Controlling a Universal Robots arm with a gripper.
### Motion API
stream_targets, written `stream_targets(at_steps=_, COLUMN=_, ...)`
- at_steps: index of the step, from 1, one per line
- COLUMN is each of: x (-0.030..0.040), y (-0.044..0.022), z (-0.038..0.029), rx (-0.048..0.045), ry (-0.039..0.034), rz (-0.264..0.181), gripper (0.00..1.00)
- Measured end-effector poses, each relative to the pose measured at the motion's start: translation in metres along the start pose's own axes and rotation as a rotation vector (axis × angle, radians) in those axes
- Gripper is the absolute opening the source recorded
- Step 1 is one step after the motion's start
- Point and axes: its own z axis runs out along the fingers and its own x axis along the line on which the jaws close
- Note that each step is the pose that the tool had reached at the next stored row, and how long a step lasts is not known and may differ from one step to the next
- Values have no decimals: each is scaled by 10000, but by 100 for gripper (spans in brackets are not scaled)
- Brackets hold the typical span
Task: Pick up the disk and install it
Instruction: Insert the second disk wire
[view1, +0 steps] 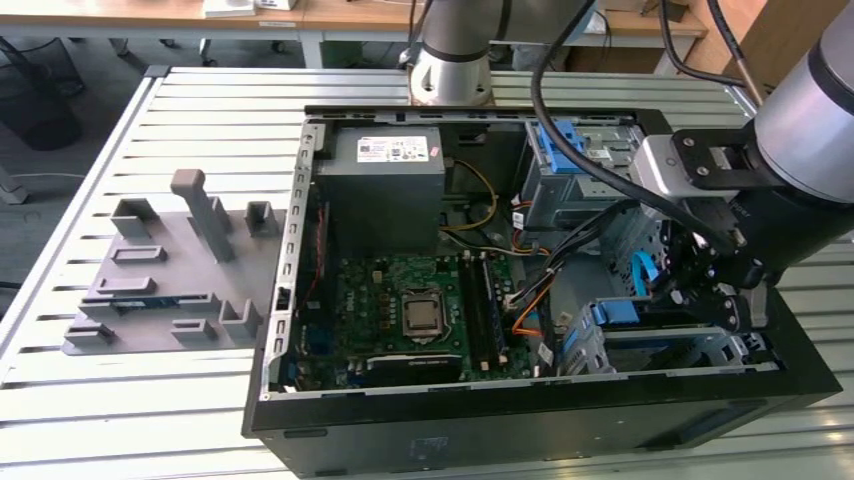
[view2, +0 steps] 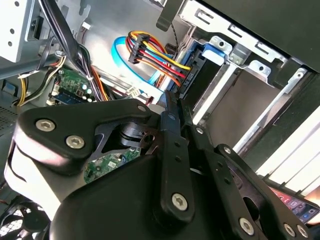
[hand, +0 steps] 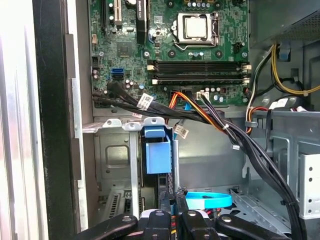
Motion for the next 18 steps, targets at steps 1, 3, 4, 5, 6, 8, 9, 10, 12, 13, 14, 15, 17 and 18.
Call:
stream_targets(at_steps=1, x=3, y=0, z=1, rx=0, ry=0, rz=1, gripper=16)
stream_targets(at_steps=3, x=5, y=-1, z=4, rx=1, ry=1, rz=1, gripper=16)
stream_targets(at_steps=4, x=5, y=-2, z=4, rx=0, ry=1, rz=1, gripper=16)
stream_targets(at_steps=5, x=5, y=-2, z=5, rx=0, ry=1, rz=1, gripper=16)
stream_targets(at_steps=6, x=5, y=-2, z=5, rx=0, ry=0, rz=2, gripper=16)
stream_targets(at_steps=8, x=5, y=-6, z=7, rx=0, ry=-1, rz=1, gripper=16)
stream_targets(at_steps=9, x=5, y=-8, z=7, rx=0, ry=-1, rz=0, gripper=16)
stream_targets(at_steps=10, x=5, y=-10, z=8, rx=0, ry=-1, rz=1, gripper=16)
stream_targets(at_steps=12, x=6, y=-11, z=9, rx=0, ry=0, rz=2, gripper=16)
stream_targets(at_steps=13, x=6, y=-12, z=10, rx=0, ry=1, rz=1, gripper=16)
stream_targets(at_steps=14, x=6, y=-13, z=12, rx=0, ry=0, rz=1, gripper=16)
stream_targets(at_steps=15, x=6, y=-14, z=13, rx=0, ry=0, rz=1, gripper=16)
stream_targets(at_steps=17, x=6, y=-16, z=16, rx=0, ry=0, rz=2, gripper=16)
stream_targets(at_steps=18, x=6, y=-17, z=18, rx=1, ry=-1, rz=3, gripper=16)
